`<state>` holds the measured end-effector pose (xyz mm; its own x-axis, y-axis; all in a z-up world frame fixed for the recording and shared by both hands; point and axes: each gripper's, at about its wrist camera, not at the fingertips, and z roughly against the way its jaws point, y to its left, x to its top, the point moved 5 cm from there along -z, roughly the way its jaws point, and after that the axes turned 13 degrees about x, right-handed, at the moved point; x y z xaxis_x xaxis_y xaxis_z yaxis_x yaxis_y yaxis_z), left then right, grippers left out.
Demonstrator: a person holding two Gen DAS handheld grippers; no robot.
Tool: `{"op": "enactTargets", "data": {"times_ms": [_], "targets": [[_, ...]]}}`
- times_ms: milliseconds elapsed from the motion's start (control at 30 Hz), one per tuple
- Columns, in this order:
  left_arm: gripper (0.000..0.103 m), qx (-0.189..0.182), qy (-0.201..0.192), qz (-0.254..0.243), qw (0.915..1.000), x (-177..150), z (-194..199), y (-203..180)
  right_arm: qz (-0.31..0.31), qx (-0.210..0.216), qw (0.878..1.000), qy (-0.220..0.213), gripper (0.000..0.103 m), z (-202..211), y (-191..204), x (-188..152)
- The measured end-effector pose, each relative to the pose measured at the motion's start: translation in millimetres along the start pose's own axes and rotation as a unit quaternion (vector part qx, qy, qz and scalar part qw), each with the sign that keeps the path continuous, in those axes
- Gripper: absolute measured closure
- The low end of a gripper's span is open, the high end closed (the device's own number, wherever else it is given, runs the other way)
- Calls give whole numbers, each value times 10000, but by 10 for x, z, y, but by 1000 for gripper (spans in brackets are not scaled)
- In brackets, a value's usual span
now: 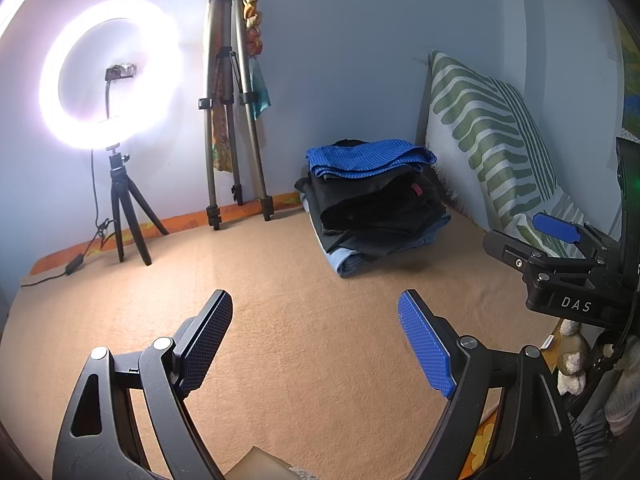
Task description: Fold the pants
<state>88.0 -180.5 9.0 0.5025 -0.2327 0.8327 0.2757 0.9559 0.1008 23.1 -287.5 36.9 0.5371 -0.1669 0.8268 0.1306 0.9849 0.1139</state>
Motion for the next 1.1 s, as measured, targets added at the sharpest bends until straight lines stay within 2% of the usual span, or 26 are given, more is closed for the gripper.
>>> {"op": "enactTargets", "data": {"times_ms": [833, 1100], "targets": [[18, 123, 20, -5, 9999, -33, -32, 38, 23, -18, 10000, 43, 0, 1, 17, -27], [18, 88, 166, -41, 9998, -60, -90, 56, -85, -1, 9999, 112, 0, -52, -29, -61]]}}
